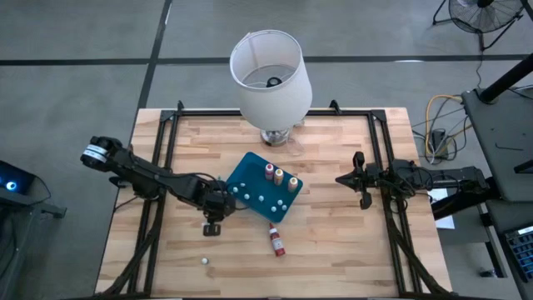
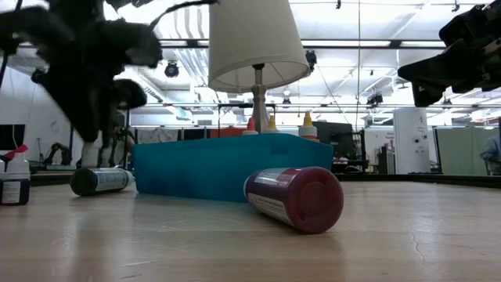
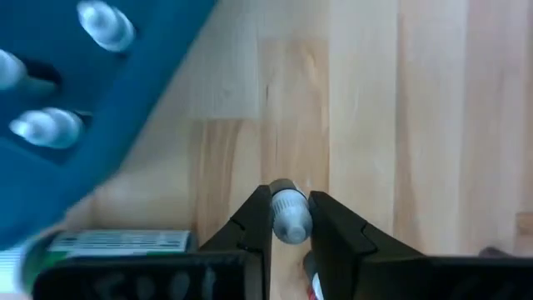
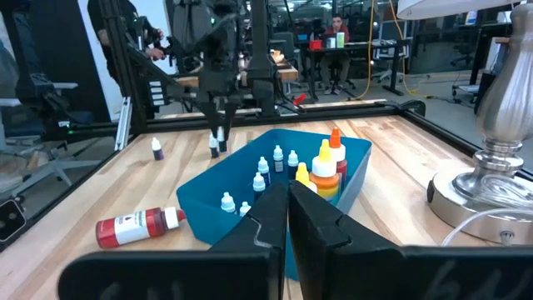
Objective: Pick & Place food coloring
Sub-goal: Put the small black food coloring bottle into the blue container
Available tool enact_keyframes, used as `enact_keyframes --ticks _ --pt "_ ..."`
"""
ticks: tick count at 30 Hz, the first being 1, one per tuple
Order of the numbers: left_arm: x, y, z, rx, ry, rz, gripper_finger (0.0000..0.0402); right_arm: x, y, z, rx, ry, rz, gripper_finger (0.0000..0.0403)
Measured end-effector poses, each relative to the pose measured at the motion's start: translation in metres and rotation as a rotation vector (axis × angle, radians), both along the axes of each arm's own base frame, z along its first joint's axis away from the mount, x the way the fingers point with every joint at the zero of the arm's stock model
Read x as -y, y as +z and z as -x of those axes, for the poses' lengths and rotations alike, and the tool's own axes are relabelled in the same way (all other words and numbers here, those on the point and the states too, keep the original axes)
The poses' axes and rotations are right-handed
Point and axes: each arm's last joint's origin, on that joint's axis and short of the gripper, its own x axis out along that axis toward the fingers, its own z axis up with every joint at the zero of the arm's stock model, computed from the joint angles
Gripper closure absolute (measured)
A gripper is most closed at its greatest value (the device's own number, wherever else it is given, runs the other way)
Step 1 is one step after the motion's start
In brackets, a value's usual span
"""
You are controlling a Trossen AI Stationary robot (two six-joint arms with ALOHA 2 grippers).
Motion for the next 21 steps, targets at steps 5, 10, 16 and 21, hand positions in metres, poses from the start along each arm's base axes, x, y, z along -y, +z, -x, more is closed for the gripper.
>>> enact_keyframes --ticks 5,10,16,21 --pt "-0.006 0.022 -0.009 0.019 -0.015 -0.016 0.0363 0.0 0.0 0.0 0.001 0.0 0.0 0.0394" --pt "-0.016 0.037 -0.017 0.03 -0.039 -0.041 0.0363 0.0 0.0 0.0 0.0 0.0 0.0 0.0394" --pt "-0.033 0.05 -0.028 0.052 -0.063 -0.077 0.0363 0.0 0.0 0.0 0.001 0.001 0.0 0.0394" --pt "-0.05 0.052 -0.04 0.059 -0.078 -0.109 0.0363 0.0 0.0 0.0 0.001 0.0 0.0 0.0394"
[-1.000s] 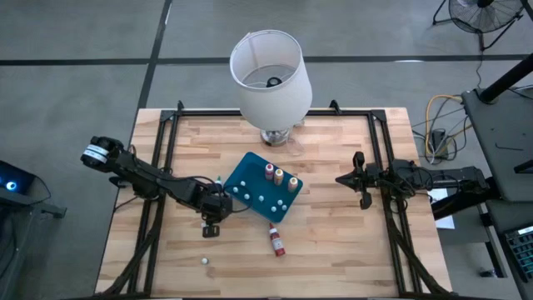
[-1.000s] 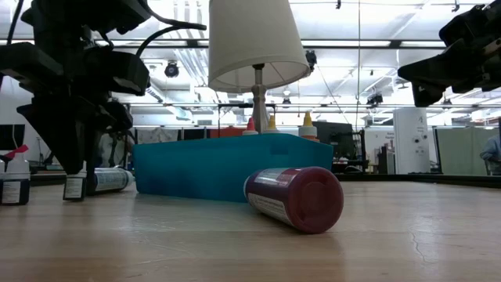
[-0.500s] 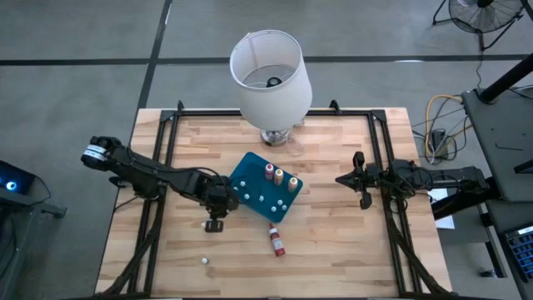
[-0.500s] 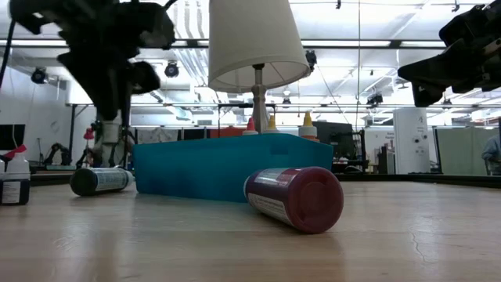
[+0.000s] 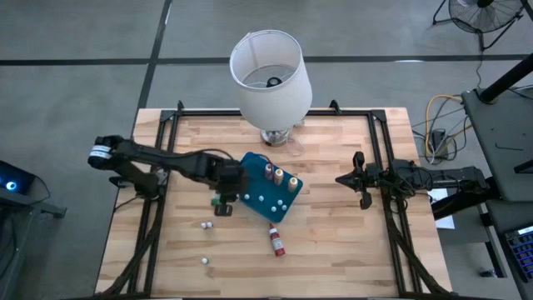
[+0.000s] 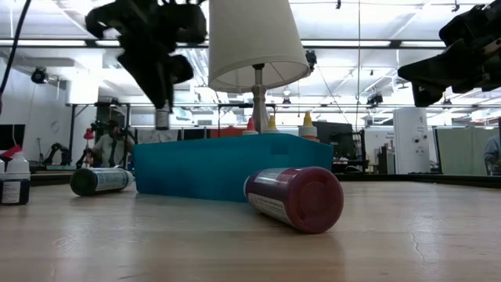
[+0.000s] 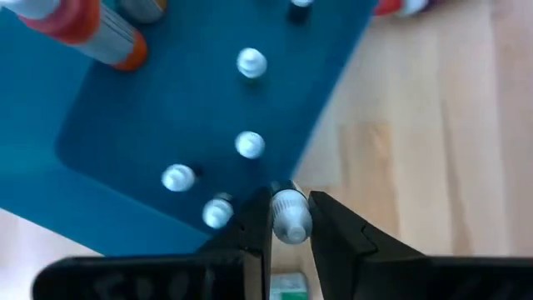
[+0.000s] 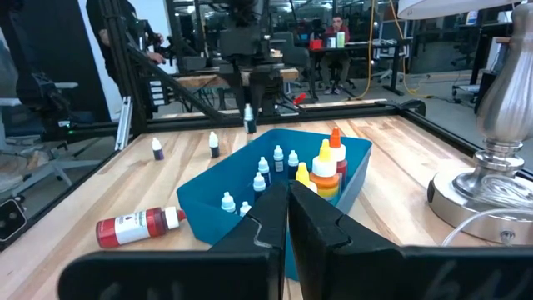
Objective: Pick & Place food coloring
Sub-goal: Put the small black food coloring bottle into the blue container
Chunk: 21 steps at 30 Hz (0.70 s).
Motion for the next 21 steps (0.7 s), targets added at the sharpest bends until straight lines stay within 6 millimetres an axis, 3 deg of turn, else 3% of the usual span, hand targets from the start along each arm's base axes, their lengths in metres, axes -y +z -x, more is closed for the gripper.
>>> enact_keyframes --ticks 10,21 --pt "-0.03 -0.001 -0.027 -0.001 -0.008 -0.043 0.0363 0.0 0.0 0.0 0.0 0.0 0.0 0.0394" --pt "-0.039 -0.005 -0.041 -0.013 -0.012 -0.038 0.0363 0.0 0.0 0.0 0.0 0.0 0.0 0.0394"
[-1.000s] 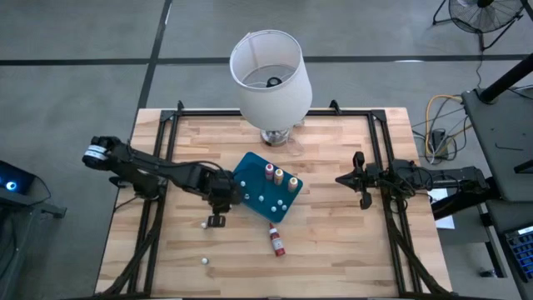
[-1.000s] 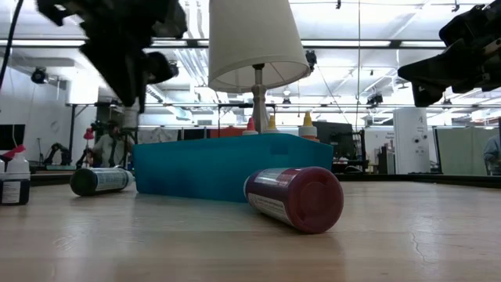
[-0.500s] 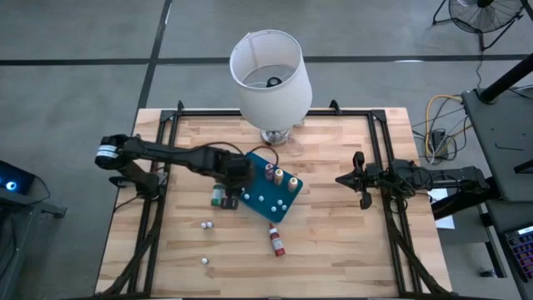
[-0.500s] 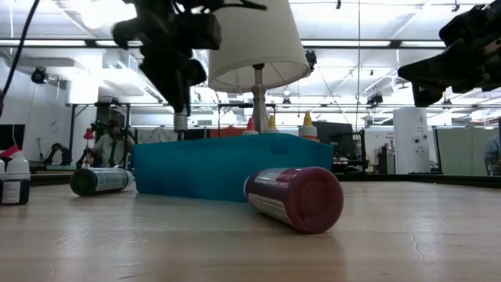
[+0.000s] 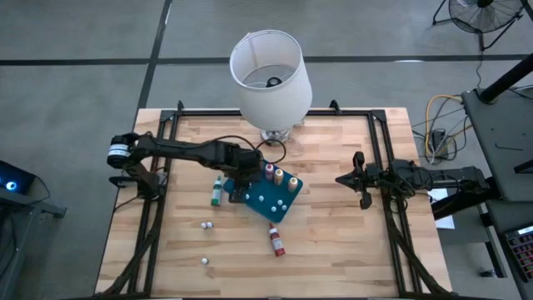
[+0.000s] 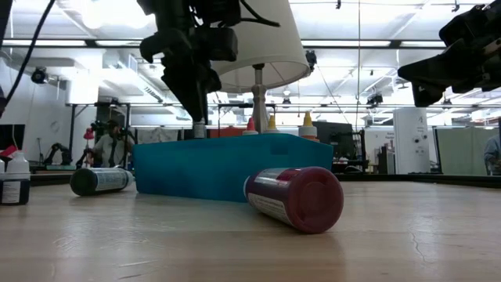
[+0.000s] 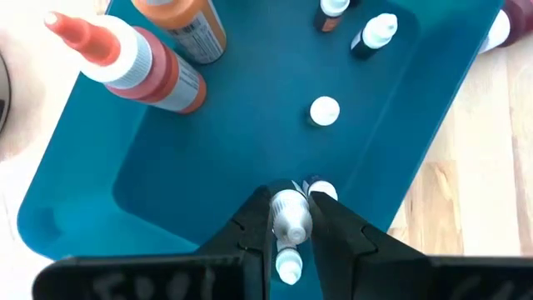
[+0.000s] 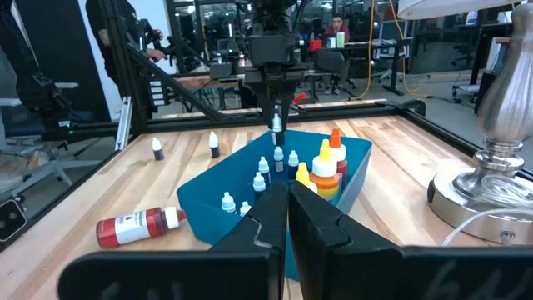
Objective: Pick & Place food coloring
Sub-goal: Put the small black food coloring bottle into the blue container
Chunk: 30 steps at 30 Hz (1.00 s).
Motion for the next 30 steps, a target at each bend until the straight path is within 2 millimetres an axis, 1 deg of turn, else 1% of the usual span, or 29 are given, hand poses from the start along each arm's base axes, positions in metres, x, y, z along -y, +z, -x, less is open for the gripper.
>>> enact_keyframes --ticks 10,18,30 --pt "-0.002 -0.005 -0.002 0.005 -0.004 -0.003 0.0363 0.0 0.0 0.0 0.0 0.0 0.0 0.0394" --pt "-0.005 -0.017 -0.001 0.025 0.006 -0.003 0.0363 0.0 0.0 0.0 0.0 0.0 0.0 0.0394" --pt "-0.009 -0.05 -0.017 -0.032 0.016 0.0 0.0363 0.0 0.0 0.0 0.0 0.0 0.0 0.0394"
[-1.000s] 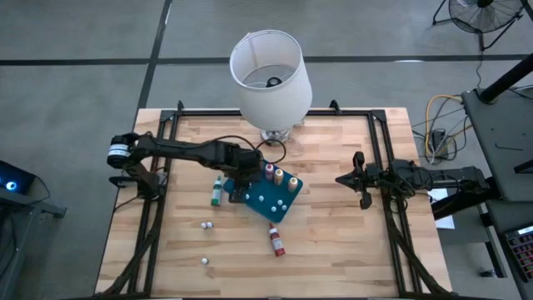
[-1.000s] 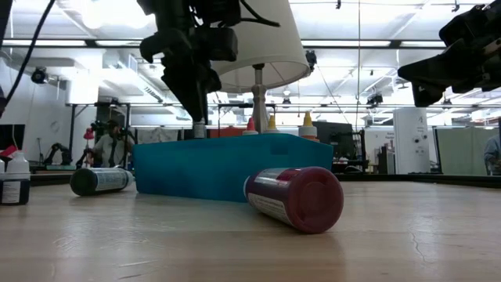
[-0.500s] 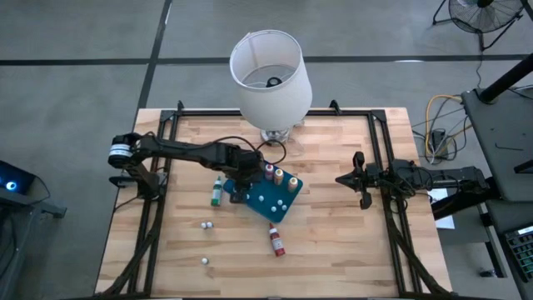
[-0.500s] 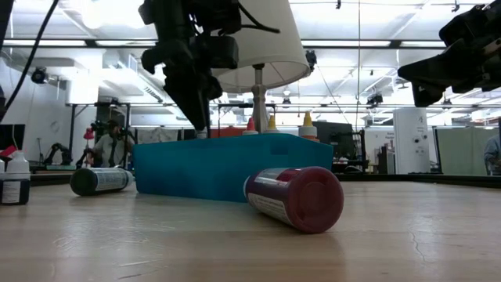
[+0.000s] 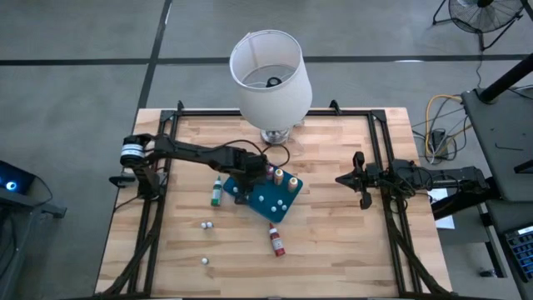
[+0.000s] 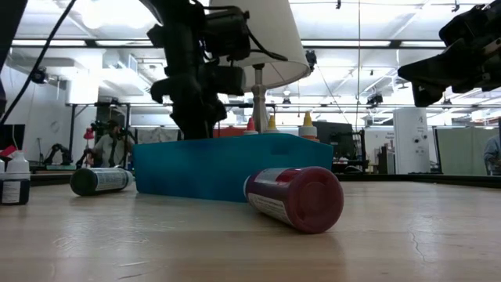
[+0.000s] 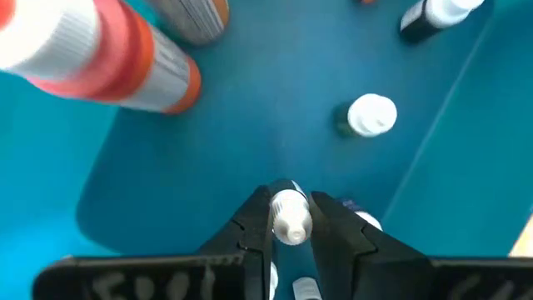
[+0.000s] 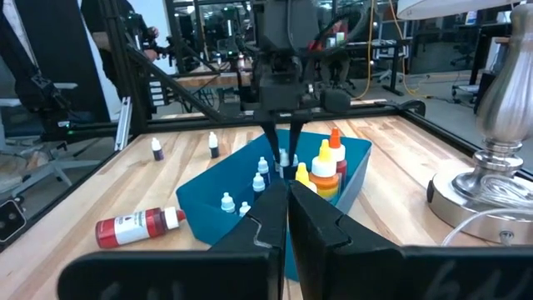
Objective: Pick & Place food coloring
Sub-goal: Put the small black food coloring bottle into the blue container
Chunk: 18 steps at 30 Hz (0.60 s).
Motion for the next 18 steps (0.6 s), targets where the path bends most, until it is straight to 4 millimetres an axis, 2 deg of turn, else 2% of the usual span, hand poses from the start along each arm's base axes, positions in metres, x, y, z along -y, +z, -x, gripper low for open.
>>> enact_keyframes --ticks 13,18 --pt "0.001 -0.015 -0.007 0.016 0.008 0.005 0.0363 0.0 0.0 0.0 0.0 0.001 0.0 0.0394" --pt "0.003 -0.024 -0.002 0.011 0.026 0.013 0.0363 0.0 0.0 0.0 0.0 0.0 0.0 0.0394"
